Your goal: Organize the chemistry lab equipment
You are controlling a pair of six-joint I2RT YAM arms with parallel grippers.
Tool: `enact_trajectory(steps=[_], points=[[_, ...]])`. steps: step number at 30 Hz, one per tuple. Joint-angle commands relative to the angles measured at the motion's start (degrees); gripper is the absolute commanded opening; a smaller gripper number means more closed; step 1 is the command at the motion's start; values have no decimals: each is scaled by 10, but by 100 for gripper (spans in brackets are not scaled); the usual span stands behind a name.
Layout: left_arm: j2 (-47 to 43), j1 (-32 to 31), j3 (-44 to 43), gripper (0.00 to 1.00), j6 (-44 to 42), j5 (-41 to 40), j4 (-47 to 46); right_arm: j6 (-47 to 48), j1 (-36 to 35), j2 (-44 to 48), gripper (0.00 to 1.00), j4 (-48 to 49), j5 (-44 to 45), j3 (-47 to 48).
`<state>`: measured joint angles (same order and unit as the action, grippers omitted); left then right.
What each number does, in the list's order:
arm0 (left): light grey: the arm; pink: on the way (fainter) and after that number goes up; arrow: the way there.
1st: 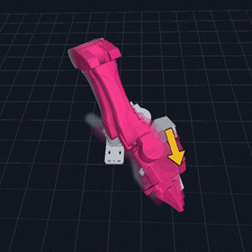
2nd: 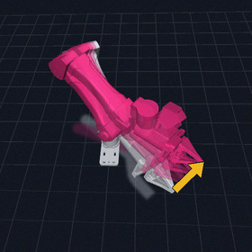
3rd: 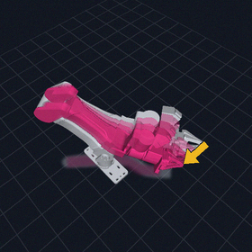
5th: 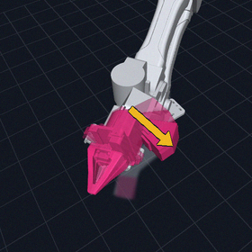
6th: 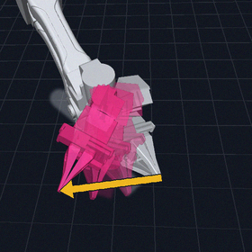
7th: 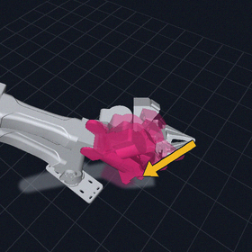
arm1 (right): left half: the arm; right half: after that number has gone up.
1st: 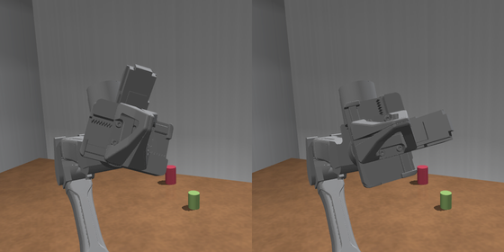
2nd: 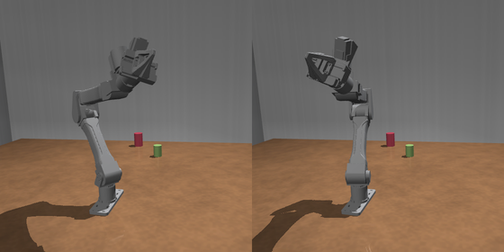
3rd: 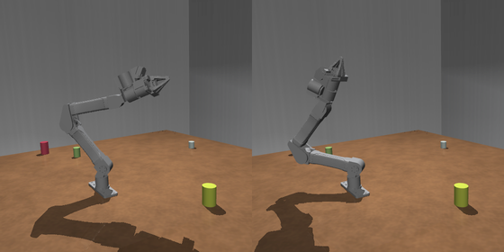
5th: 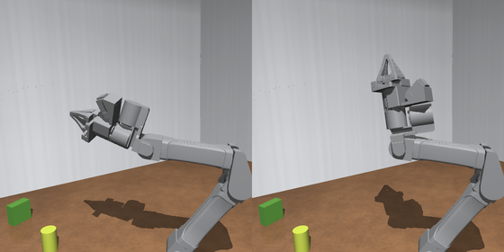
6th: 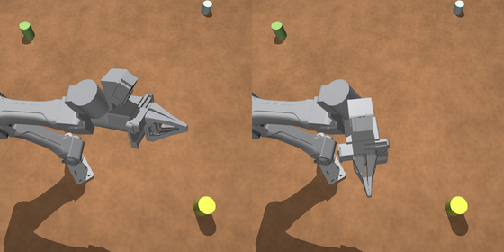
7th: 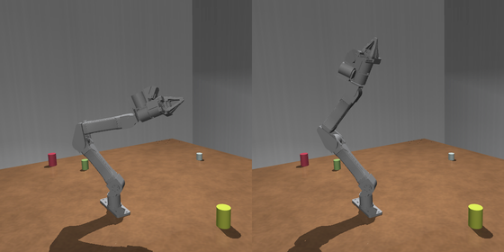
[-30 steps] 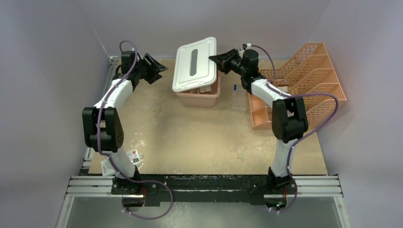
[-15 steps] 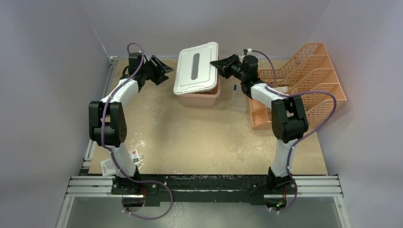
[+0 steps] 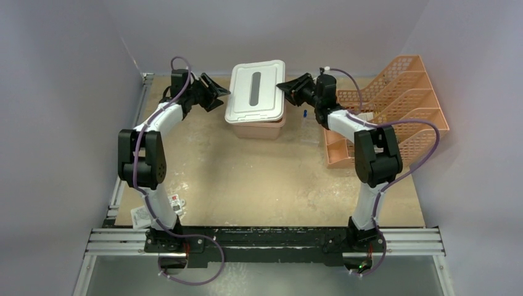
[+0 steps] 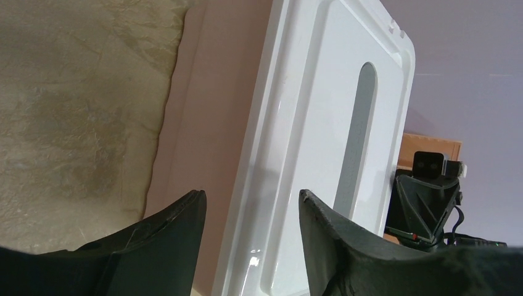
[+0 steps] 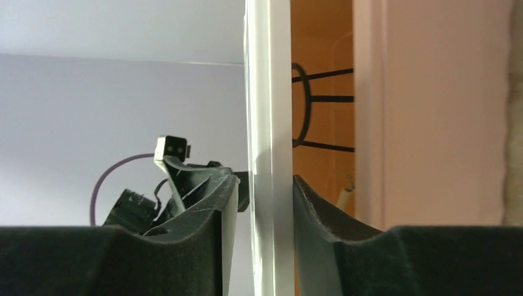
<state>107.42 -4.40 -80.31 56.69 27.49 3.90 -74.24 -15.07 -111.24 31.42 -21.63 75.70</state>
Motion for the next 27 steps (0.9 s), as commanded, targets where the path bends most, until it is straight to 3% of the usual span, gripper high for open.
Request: enact_trajectory(steps=[1,7,14,20,27], points=[[3,-5,-28,56,1,15,-23,60,9,54,41,-37,47,17],[10,-6,-42,56,-7,37,-14,114,9,76,46,-130,81,44],[10,-6,-52,56,-15,44,-6,217,9,92,57,-279,185,94],[12,-6,-64,56,-39,38,22,312,3,69,62,-351,167,142],[19,-6,-108,59,-158,-7,118,362,-23,39,65,-402,157,188]])
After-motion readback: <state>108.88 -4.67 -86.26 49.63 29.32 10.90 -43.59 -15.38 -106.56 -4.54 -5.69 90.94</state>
